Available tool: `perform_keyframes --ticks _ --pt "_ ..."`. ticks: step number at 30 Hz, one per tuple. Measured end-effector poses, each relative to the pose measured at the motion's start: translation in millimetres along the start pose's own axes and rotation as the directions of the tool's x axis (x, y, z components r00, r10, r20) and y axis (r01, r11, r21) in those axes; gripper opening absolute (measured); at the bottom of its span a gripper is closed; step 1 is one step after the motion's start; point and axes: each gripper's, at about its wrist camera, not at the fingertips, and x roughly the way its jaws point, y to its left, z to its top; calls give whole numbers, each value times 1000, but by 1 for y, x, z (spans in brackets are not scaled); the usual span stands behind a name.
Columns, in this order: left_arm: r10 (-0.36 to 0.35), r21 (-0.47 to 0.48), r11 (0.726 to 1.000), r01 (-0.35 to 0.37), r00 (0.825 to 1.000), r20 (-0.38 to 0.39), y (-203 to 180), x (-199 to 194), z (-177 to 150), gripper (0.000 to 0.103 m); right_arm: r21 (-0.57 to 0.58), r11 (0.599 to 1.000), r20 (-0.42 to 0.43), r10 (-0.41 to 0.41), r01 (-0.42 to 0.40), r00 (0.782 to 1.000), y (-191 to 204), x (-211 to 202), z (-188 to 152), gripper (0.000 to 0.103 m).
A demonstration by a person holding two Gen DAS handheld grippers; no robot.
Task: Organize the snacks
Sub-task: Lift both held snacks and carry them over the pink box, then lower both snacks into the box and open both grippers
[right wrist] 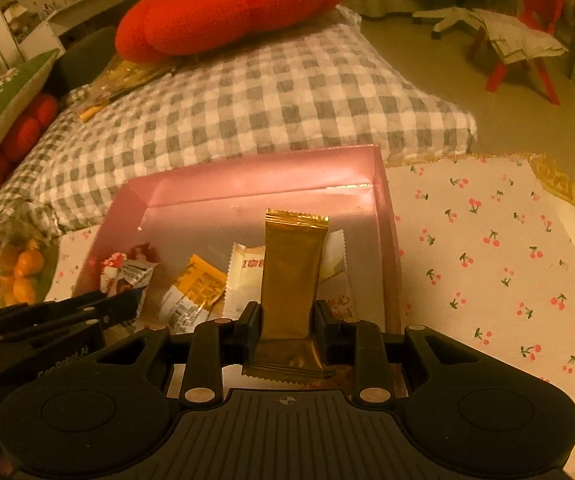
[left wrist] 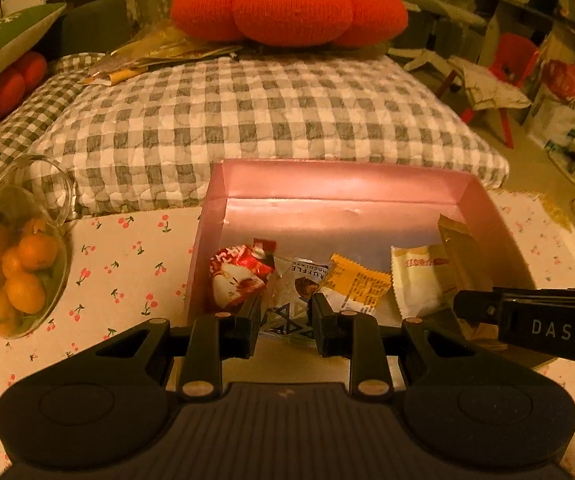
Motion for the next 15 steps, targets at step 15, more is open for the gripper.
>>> perform_keyframes --ticks 15 --pt "51 -2 999 -51 998 24 6 1 -2 43 -10 1000 29 -9 9 1000 1 -8 3 47"
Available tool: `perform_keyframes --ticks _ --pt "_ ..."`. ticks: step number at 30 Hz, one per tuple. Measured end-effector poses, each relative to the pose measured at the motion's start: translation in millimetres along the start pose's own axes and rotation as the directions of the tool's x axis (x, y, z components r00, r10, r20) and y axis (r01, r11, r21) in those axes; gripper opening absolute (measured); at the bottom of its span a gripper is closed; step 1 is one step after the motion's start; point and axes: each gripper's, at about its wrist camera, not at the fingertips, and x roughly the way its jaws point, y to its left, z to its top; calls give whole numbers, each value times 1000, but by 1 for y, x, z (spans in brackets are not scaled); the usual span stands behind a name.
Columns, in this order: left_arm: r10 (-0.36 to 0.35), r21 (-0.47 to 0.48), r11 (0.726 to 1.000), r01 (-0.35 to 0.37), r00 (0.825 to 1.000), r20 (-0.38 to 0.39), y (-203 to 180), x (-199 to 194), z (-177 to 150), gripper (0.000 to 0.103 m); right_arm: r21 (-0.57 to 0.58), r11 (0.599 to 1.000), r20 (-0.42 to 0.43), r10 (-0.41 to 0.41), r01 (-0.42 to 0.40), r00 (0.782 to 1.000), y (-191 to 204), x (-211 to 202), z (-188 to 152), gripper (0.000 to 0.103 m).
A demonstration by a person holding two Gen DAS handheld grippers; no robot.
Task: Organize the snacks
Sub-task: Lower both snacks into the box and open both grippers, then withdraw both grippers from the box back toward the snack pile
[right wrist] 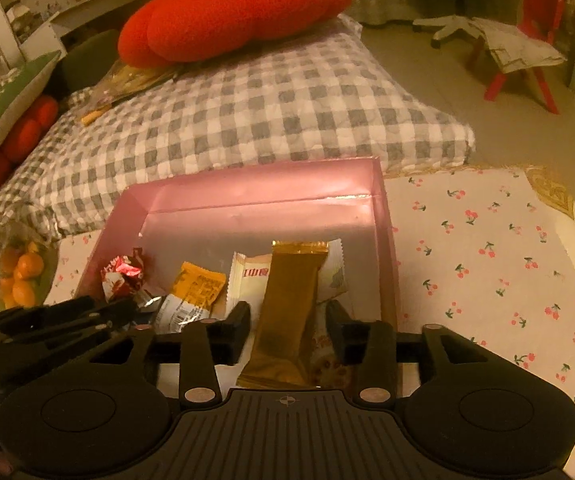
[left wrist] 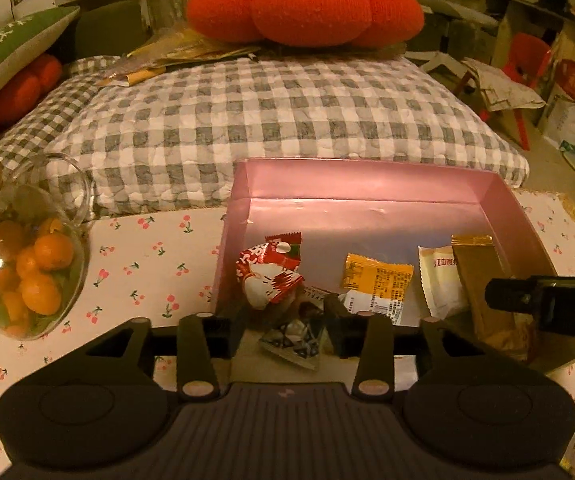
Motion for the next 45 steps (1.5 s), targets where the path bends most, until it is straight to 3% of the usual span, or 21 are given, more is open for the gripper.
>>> perform_keyframes --ticks 5,9,21,35,45 --pt "-9 -1 1000 9 1000 16 2 -10 -2 53 11 1000 13 -3 3 1000 -1 -12 1 59" --pt "-2 1 1000 2 999 35 1 -21 -4 68 0 1000 33 -10 10 999 0 -28 1 71" --pt "-25 -29 999 26 999 47 5 -56 -30 84 -51 998 90 -25 30 996 2 -82 -16 86" --pt "-31 -34 999 32 999 38 14 -93 -70 97 -113 993 131 -5 20 991 -2 -126 -61 93" --pt "-38 -41 998 39 999 36 24 -105 -97 102 -160 987 144 3 20 990 -9 -133 -97 97"
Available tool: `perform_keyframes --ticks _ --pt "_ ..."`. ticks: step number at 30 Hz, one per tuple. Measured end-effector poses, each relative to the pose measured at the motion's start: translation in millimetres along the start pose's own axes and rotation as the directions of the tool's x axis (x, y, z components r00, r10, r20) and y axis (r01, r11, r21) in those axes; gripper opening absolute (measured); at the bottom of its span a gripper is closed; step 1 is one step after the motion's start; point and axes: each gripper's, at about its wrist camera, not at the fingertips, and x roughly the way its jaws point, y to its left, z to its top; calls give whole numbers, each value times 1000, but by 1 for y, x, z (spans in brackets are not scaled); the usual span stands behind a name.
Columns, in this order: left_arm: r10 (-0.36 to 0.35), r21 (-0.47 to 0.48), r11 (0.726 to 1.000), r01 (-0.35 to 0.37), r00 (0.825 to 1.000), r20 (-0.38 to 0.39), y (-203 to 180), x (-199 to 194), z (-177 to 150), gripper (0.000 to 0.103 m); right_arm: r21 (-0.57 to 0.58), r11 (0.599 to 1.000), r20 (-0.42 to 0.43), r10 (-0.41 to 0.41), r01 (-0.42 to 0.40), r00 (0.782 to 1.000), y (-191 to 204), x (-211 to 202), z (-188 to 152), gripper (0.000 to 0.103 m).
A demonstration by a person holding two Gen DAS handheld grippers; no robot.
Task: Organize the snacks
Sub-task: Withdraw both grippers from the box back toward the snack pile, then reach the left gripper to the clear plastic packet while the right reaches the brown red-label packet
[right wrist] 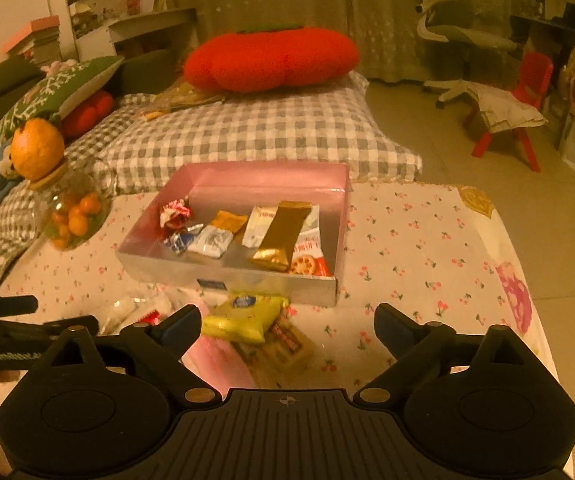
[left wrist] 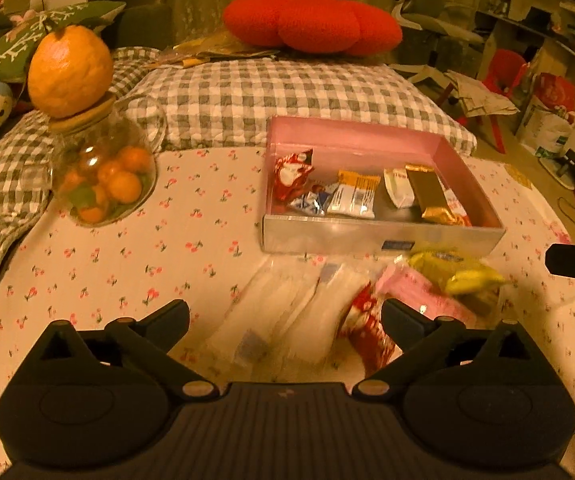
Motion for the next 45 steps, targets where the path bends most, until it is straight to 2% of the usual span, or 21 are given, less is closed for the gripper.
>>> perform_keyframes --ticks 6,9,12,18,21,25,30,36,38,40,42,45 --pt "-5 -2 1000 5 1000 31 5 -4 -19 102 -43 999 16 -28 29 999 2 -1 -21 97" --pt "-28 -25 999 29 999 29 12 -4 -25 102 -91 995 19 -36 38 999 7 -3 -27 97" --pt "-20 -28 999 20 999 26 17 0 -31 102 -107 993 24 -39 41 999 10 -3 -34 97" --pt "-69 13 998 68 996 54 25 13 -38 102 -200 979 16 -46 48 999 16 8 -52 97" --pt "-70 57 996 67 996 61 26 24 -38 102 -245 968 8 -52 52 999 17 14 -59 97" --pt "-84 89 993 81 996 37 30 38 -35 102 -257 965 -13 -55 50 998 14 21 -62 97" --pt "-147 35 989 146 989 23 39 40 -26 94 -248 967 -33 -59 49 998 10 33 -59 97" --pt "-196 -14 980 197 980 28 46 34 -18 91 -182 982 -61 -50 38 997 -3 49 -50 97" --pt "-184 -22 983 184 983 25 47 35 -15 90 -153 987 -66 -58 48 996 -8 55 -47 97" --pt "-148 -12 989 148 989 16 47 39 -12 85 -132 990 -78 -66 55 995 -12 63 -44 97" --pt "-116 -1 993 116 993 -3 48 44 -11 77 -119 991 -92 -67 55 994 -15 70 -41 97" --pt "-108 -8 994 108 994 -33 51 52 -10 68 -119 991 -105 -67 54 992 -15 78 -39 97"
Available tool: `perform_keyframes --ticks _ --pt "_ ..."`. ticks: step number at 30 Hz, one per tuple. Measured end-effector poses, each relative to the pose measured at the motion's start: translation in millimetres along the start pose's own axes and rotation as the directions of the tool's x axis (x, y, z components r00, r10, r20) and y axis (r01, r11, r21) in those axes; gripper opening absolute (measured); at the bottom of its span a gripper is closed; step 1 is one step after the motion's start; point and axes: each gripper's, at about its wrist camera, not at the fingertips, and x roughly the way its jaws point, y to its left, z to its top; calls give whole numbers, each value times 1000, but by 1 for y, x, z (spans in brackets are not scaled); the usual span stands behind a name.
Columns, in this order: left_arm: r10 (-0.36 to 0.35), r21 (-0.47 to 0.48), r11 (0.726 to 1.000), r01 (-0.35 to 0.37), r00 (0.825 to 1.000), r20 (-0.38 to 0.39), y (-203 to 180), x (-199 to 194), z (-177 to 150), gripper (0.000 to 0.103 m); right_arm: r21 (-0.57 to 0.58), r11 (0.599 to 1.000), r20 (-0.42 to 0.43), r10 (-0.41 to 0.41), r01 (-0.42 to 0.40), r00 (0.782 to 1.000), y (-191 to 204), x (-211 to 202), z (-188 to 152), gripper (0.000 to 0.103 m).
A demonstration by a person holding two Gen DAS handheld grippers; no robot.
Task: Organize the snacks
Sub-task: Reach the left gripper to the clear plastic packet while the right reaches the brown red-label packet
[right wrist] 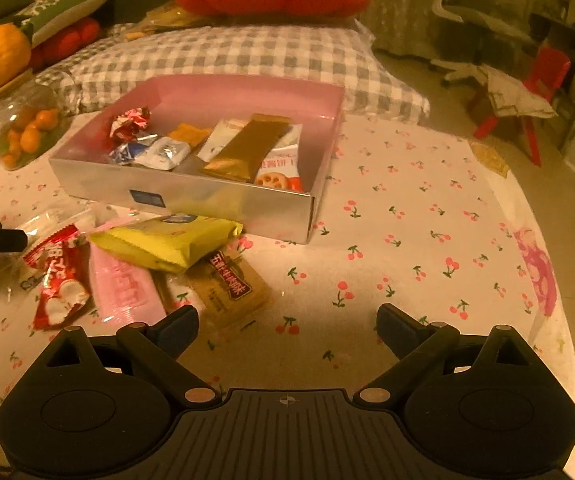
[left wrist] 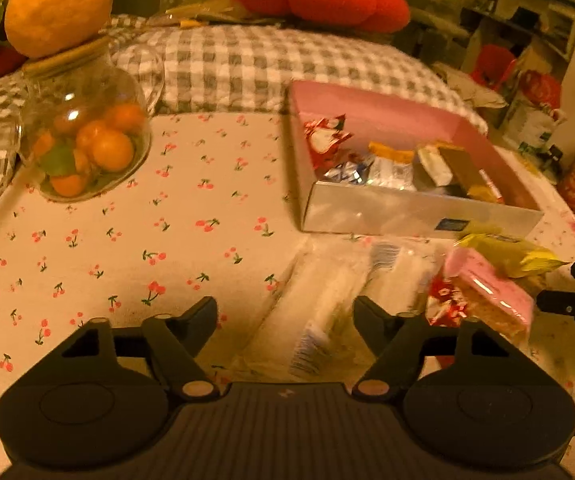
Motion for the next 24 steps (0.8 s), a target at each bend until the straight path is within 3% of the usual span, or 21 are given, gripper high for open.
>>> perform_keyframes --ticks 8,16,19,21,24 --pt "8 38 999 -6 999 -35 -3 7 0 57 -47 999 -14 7 -7 1000 7 17 9 95" --pt "46 67 997 -44 998 -37 -7 7 -1 51 -102 994 3 43 -43 999 18 19 12 84" --pt "68 72 995 -65 997 -45 -11 7 -2 48 -124 990 2 70 -69 998 20 16 11 68" --pt "76 69 995 -73 996 -53 -12 5 -2 42 -136 988 2 78 -77 997 21 13 12 49" --pt "83 57 995 -79 994 -65 -13 3 -2 36 -144 987 0 78 -77 997 23 11 11 35"
